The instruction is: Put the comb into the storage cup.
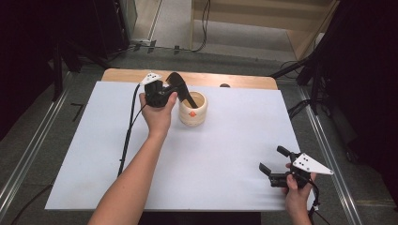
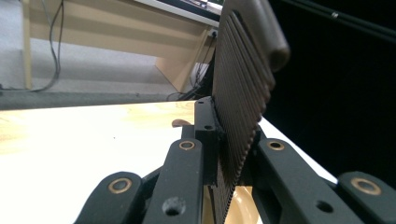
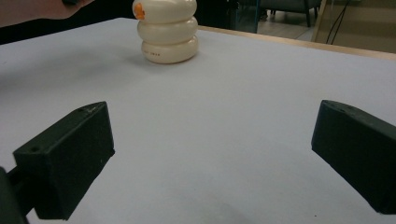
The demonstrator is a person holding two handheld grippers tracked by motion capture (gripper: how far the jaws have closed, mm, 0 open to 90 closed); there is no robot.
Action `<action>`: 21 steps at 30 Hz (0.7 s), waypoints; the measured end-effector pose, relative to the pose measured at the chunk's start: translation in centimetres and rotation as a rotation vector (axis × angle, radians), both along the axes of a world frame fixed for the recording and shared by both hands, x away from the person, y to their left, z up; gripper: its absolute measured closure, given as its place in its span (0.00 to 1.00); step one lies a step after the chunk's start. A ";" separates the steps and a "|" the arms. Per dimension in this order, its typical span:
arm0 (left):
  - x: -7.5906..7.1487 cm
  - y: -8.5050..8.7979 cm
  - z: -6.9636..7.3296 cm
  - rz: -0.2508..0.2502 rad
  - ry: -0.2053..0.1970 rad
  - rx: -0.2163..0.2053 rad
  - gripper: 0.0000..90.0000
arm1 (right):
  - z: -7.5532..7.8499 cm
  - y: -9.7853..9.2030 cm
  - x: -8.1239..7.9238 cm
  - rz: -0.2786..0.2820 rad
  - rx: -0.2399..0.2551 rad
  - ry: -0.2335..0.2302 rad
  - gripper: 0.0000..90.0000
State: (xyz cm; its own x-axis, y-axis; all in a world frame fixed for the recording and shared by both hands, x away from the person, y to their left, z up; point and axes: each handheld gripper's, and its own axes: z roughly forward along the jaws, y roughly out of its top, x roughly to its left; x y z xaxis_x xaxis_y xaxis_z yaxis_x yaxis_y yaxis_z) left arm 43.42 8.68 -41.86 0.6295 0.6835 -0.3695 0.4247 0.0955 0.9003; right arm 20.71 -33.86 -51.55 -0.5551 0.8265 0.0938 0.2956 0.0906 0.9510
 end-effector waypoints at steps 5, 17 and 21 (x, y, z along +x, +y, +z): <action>0.1 -0.2 -0.4 0.001 0.014 0.002 0.93 | 0.0 0.0 0.0 -0.001 0.002 0.001 0.00; 0.3 -0.6 -1.1 0.005 0.031 0.058 0.92 | 0.0 0.0 0.0 -0.004 0.001 0.002 0.00; 0.4 -0.5 -1.0 0.031 0.028 0.074 0.74 | 0.0 0.0 0.0 -0.004 0.000 0.003 0.00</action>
State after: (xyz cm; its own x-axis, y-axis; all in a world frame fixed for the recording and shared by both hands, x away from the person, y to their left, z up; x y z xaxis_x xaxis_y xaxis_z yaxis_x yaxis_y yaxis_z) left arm 43.78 8.20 -42.85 0.5981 0.7285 -0.3340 0.4473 0.0423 0.8934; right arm 20.74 -33.85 -51.57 -0.5511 0.8290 0.0954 0.2990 0.0895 0.9501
